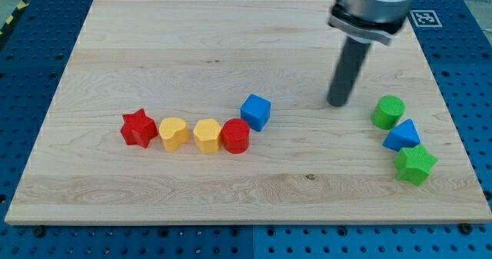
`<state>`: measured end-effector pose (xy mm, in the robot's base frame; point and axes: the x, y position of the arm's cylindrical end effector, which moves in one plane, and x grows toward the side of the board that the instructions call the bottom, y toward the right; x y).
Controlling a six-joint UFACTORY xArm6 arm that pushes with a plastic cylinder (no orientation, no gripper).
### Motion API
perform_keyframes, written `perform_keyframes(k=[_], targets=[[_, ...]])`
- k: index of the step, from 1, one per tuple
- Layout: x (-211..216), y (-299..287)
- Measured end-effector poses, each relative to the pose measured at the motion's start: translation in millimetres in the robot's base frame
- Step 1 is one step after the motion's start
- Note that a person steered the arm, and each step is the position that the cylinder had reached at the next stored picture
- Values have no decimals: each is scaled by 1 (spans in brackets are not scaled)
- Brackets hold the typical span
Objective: Move the blue cube to the green circle
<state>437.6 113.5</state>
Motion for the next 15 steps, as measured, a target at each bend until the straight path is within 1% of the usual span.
perform_keyframes(k=[1,2,3,4,5,6,8,10,12,14,15], targets=[[-11,-82],[-11,-181],[-5,-230],[11,-230],[14,-226],[16,-207],[21,-138],[39,-129],[53,-90],[86,-76],[88,-53]])
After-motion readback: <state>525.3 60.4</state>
